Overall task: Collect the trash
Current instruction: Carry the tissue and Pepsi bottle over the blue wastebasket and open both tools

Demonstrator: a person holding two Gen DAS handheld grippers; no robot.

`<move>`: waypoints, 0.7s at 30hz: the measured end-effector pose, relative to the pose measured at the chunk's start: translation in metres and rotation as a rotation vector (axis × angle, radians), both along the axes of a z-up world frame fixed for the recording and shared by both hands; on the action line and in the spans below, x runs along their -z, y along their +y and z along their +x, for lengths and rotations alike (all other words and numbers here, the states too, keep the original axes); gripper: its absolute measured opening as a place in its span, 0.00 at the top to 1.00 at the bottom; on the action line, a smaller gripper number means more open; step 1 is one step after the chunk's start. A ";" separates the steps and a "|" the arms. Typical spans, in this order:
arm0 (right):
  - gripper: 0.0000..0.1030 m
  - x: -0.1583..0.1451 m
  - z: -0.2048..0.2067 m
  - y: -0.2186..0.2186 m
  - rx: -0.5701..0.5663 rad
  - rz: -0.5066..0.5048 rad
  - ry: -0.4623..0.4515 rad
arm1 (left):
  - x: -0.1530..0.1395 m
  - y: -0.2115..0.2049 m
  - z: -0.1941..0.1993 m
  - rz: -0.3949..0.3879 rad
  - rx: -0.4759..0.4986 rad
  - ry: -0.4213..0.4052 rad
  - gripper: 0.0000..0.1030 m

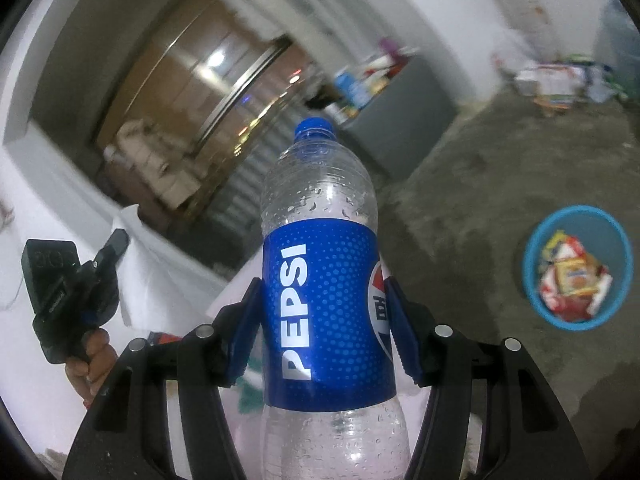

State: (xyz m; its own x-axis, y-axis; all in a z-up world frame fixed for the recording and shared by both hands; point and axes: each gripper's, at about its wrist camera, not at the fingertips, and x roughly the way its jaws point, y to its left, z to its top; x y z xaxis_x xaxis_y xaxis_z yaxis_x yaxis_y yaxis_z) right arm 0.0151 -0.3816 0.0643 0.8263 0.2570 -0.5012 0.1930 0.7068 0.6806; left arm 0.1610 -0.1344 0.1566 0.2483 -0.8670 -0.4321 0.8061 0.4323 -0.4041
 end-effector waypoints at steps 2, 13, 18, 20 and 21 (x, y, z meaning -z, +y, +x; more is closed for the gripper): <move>0.45 0.006 -0.013 -0.017 0.064 0.002 0.014 | 0.007 -0.035 0.002 0.013 0.054 0.010 1.00; 0.45 0.060 -0.058 -0.102 0.340 0.083 0.120 | 0.061 -0.209 -0.004 0.099 0.254 0.019 1.00; 0.45 0.086 -0.061 -0.131 0.404 0.131 0.176 | 0.099 -0.271 0.005 0.124 0.295 0.068 1.00; 0.45 0.095 -0.066 -0.141 0.424 0.147 0.193 | 0.120 -0.291 0.011 0.144 0.305 0.106 1.00; 0.45 0.101 -0.066 -0.146 0.431 0.161 0.201 | 0.130 -0.300 0.013 0.156 0.308 0.121 1.00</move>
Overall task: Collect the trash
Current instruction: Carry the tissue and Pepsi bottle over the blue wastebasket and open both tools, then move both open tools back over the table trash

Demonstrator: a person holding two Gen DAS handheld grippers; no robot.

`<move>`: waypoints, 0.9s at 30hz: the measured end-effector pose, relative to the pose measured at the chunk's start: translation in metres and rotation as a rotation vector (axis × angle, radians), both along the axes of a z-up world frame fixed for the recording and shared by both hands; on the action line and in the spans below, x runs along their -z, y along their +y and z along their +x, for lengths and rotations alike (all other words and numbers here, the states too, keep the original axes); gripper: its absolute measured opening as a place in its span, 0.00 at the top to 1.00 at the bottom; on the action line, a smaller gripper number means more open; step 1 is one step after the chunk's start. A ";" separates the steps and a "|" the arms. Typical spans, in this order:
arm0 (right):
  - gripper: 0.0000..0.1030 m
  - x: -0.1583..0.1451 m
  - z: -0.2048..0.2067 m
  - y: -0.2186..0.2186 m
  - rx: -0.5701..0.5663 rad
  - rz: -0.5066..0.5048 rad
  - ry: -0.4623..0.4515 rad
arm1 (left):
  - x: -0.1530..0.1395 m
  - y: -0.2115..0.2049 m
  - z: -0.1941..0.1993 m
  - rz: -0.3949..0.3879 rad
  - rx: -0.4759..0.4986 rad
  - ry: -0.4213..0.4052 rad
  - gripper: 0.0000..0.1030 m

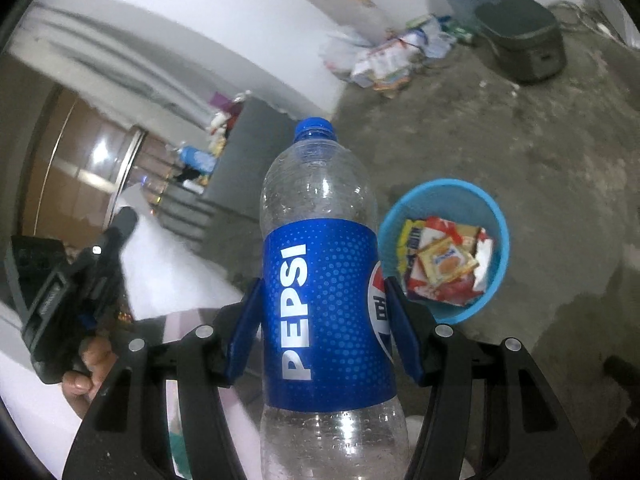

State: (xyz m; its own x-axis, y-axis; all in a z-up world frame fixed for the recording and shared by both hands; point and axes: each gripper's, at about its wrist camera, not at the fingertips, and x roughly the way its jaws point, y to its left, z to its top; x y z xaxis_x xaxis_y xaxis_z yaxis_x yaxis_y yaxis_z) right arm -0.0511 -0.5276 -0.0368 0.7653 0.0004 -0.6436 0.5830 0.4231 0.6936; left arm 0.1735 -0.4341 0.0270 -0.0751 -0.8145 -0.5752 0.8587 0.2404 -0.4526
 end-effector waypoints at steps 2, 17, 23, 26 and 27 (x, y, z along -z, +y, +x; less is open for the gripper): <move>0.45 0.011 0.000 -0.010 0.017 0.022 0.017 | 0.024 -0.018 0.005 0.032 -0.001 0.034 1.00; 0.24 0.100 0.054 -0.062 0.021 0.168 0.153 | 0.142 -0.075 0.036 0.333 -0.139 0.054 0.44; 0.24 0.109 0.052 -0.054 0.061 0.121 0.214 | 0.108 -0.031 0.040 0.281 -0.189 -0.029 0.39; 0.24 0.101 0.038 -0.041 0.072 0.108 0.206 | 0.087 -0.002 0.042 0.247 -0.236 -0.050 0.37; 0.24 0.099 0.037 -0.038 0.076 0.101 0.209 | 0.081 0.008 0.042 0.236 -0.253 -0.049 0.37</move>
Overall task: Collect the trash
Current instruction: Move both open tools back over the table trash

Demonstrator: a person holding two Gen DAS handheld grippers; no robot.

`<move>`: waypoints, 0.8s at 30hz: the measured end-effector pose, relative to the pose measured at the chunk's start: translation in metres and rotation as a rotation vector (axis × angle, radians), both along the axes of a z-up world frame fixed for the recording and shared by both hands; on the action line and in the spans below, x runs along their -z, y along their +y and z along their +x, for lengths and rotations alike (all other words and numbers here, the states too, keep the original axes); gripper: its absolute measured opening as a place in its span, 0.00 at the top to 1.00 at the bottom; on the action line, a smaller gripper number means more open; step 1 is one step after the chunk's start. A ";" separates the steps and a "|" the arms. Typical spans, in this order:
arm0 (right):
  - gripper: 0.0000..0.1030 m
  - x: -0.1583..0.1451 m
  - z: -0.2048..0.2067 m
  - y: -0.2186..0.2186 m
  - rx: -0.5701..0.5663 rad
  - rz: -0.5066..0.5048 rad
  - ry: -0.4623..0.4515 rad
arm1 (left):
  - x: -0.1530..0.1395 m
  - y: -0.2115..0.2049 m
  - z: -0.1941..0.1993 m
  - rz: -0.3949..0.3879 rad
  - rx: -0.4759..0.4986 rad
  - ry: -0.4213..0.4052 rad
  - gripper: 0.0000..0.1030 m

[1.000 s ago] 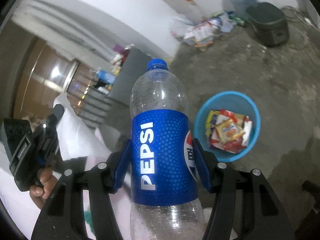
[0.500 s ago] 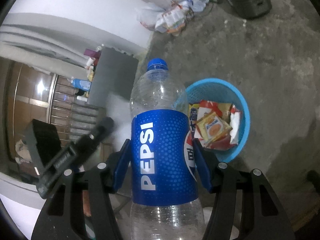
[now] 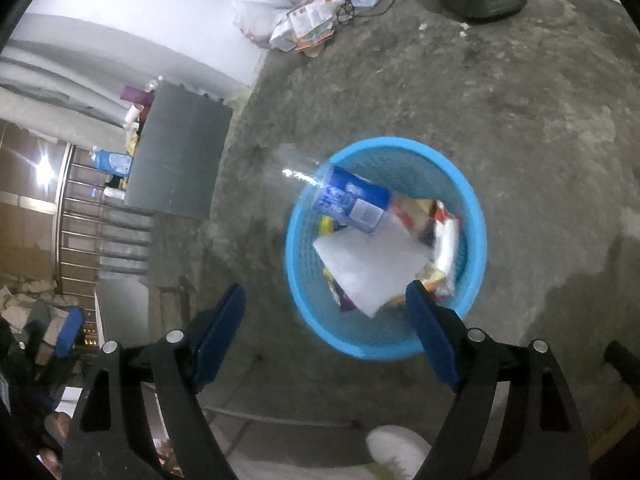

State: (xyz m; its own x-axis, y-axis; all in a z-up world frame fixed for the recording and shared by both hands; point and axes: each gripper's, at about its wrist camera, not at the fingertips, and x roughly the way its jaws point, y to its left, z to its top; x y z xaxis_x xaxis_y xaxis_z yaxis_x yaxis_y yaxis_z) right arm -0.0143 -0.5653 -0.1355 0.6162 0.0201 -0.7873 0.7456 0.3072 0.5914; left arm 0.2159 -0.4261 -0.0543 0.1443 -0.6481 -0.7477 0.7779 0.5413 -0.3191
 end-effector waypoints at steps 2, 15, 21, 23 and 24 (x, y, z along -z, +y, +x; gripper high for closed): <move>0.24 -0.006 -0.007 0.009 0.001 -0.022 0.007 | -0.012 0.026 0.001 -0.022 -0.051 -0.002 0.36; 0.24 -0.074 0.004 0.065 -0.131 -0.269 0.010 | -0.089 0.216 -0.008 -0.139 -0.334 -0.214 0.32; 0.24 -0.119 0.047 0.122 -0.322 -0.342 -0.096 | -0.102 0.346 -0.024 -0.194 -0.516 -0.264 0.25; 0.24 -0.127 0.062 0.146 -0.394 -0.338 -0.130 | -0.104 0.391 -0.033 -0.170 -0.593 -0.303 0.25; 0.24 -0.131 0.073 0.161 -0.443 -0.328 -0.154 | -0.105 0.413 -0.039 -0.149 -0.631 -0.323 0.25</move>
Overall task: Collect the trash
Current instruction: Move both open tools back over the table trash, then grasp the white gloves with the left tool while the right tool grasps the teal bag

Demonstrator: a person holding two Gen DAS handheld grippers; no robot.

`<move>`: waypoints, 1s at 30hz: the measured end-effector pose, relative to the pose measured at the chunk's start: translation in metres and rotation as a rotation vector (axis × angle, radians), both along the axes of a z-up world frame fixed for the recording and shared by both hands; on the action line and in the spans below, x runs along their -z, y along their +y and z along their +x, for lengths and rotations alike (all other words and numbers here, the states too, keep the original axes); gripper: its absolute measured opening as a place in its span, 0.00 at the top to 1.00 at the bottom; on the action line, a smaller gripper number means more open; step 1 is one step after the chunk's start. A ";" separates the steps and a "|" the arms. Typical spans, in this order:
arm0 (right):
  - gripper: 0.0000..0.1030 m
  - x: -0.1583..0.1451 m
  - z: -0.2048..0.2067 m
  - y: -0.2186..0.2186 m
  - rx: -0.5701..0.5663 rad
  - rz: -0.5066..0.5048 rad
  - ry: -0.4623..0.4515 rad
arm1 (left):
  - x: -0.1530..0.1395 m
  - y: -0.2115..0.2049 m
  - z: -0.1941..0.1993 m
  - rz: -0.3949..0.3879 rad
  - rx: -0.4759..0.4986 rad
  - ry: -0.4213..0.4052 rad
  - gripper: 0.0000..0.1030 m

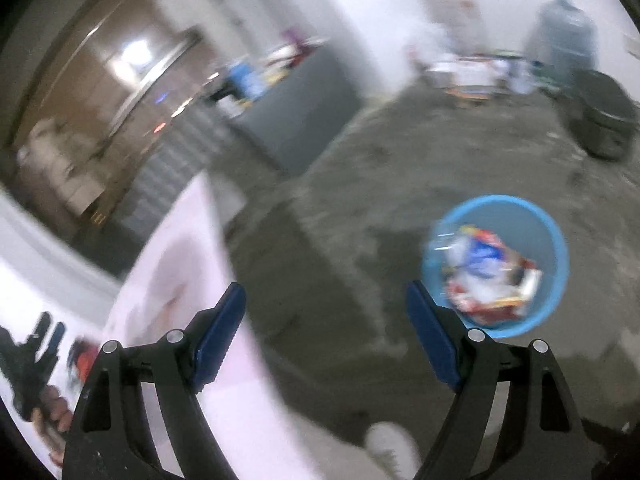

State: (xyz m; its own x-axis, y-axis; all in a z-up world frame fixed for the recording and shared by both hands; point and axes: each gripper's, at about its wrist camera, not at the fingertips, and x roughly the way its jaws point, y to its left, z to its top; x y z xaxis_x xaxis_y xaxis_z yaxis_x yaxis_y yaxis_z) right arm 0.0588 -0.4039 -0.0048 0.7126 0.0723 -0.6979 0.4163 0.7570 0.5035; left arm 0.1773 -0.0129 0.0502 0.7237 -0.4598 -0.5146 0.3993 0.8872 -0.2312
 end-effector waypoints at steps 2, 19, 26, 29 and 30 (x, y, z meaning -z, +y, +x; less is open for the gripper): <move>0.24 -0.004 0.019 0.030 -0.103 0.028 -0.020 | 0.001 0.032 -0.010 0.021 -0.051 -0.010 0.25; 0.29 0.021 0.120 0.266 -0.720 0.116 0.084 | 0.056 0.142 -0.044 -0.079 -0.124 0.135 0.26; 0.53 0.037 0.144 0.300 -0.786 0.110 0.159 | 0.066 0.146 -0.037 -0.109 -0.115 0.149 0.39; 0.58 0.037 0.143 0.307 -0.795 0.112 0.170 | 0.071 0.148 -0.033 -0.140 -0.110 0.174 0.46; 0.58 0.037 0.144 0.308 -0.797 0.112 0.169 | 0.073 0.147 -0.032 -0.146 -0.105 0.180 0.48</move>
State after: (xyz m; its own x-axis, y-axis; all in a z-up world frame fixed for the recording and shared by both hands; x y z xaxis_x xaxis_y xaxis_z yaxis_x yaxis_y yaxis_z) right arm 0.2024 -0.0963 -0.0421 0.3036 0.5879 -0.7498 -0.1482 0.8065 0.5724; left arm 0.1448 0.1345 -0.0224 0.6746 -0.4657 -0.5727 0.2472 0.8736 -0.4192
